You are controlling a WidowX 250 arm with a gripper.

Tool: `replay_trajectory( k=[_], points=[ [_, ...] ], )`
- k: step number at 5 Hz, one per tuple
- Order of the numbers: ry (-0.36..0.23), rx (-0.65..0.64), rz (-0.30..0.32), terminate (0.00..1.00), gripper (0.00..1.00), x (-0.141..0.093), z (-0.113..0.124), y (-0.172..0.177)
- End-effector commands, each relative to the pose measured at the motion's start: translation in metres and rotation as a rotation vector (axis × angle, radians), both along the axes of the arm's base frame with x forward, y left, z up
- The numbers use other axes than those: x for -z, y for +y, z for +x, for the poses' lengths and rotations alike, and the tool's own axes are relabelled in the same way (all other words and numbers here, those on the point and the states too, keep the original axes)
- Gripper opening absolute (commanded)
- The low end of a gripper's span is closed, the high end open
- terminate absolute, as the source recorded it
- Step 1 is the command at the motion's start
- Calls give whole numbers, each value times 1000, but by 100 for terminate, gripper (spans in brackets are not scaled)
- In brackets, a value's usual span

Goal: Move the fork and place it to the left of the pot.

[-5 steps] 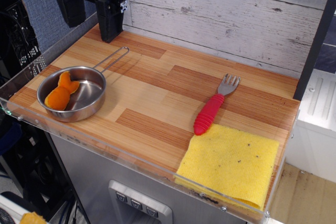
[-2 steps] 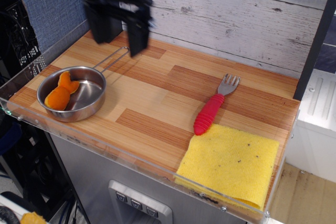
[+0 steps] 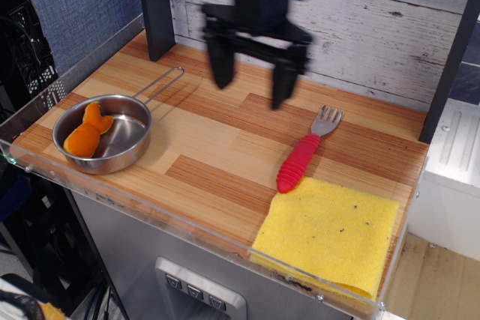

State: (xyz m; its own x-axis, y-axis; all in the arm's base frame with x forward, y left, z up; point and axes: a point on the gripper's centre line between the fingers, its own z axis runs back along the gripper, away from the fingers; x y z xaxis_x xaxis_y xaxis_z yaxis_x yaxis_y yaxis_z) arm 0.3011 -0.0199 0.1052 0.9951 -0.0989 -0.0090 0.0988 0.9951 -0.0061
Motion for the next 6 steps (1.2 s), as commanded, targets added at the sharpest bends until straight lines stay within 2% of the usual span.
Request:
replay_trajectory(
  k=[1,2,3,4,6],
  points=[
    [39,-121,21,0,100,18,50,-26],
    [91,-176,51,0,100,41,61,-26],
    [125,-234,67,0,100,55,60,-22],
    [144,-247,84,0,100,63,48,-29],
    [174,-191,85,0,100,87,32,-41]
  ],
)
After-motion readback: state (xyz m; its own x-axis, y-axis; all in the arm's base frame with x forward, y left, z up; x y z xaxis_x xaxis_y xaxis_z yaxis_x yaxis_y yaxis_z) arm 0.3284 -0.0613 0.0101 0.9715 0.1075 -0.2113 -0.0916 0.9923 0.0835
